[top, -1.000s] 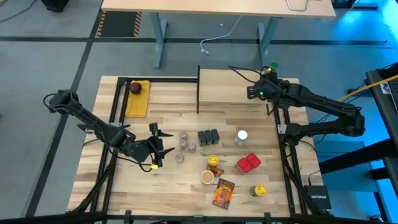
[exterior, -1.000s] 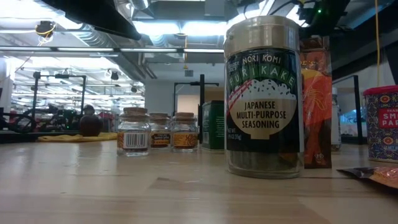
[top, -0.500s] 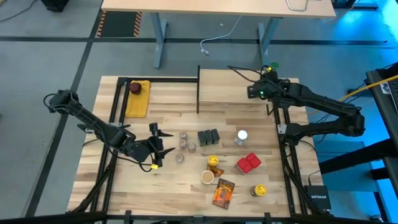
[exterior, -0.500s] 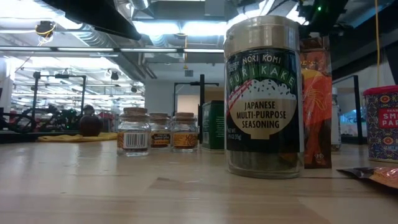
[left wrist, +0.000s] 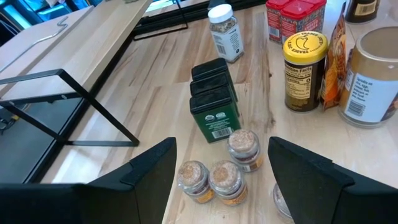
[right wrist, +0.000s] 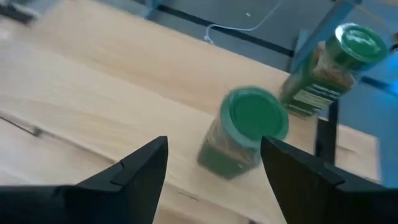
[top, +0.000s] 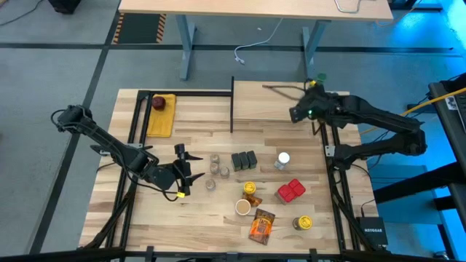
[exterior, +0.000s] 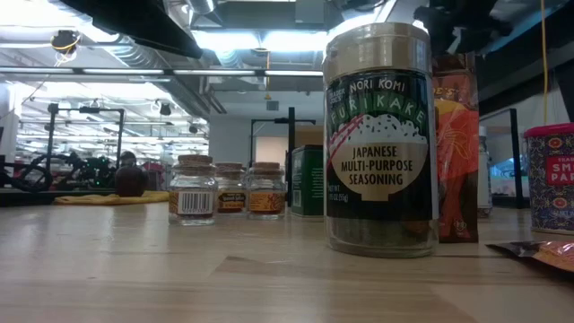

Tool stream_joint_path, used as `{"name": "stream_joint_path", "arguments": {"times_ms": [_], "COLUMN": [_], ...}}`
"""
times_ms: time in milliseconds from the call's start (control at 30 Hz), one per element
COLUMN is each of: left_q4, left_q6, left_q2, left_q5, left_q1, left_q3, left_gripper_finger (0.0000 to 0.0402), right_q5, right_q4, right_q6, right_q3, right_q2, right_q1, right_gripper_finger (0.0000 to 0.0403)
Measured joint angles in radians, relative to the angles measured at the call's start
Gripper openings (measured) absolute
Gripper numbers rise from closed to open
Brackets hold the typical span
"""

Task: Shelf spices
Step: Put the green seasoning bottle on the shelf and align it with the other green seasoning bottle

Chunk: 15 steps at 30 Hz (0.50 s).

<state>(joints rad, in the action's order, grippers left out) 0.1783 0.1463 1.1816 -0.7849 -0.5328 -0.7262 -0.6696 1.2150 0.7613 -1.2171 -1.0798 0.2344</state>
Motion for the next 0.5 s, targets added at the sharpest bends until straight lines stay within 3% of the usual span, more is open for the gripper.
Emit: {"name": "stream_joint_path", "arguments": {"times_ms": [167, 333, 500], "left_q4": [-0.001, -0.001, -0.001], "left_q6": [0.003, 0.003, 0.003], "left_q2": [0.0, 0.0, 0.0], "left_q5": [0.0, 0.0, 0.0], "left_q1": [-0.004, -0.004, -0.004], "left_q3": [0.0, 0.0, 0.0], "left_gripper_finger": [0.0249, 0.0249, 0.0249], "right_q5": [-0.075, -0.039, -0.062], "right_q4": [0.043, 0.025, -0.006], "right_q6": [0.098, 0.179, 0.205], "right_q3": [0.0, 0.001, 0.001], "right_q2": [0.0, -0.007, -0.103], "right_q1": [-0.125, -0.224, -0.281], "right_gripper_finger": [0.0264, 0.0264, 0.0264]}}
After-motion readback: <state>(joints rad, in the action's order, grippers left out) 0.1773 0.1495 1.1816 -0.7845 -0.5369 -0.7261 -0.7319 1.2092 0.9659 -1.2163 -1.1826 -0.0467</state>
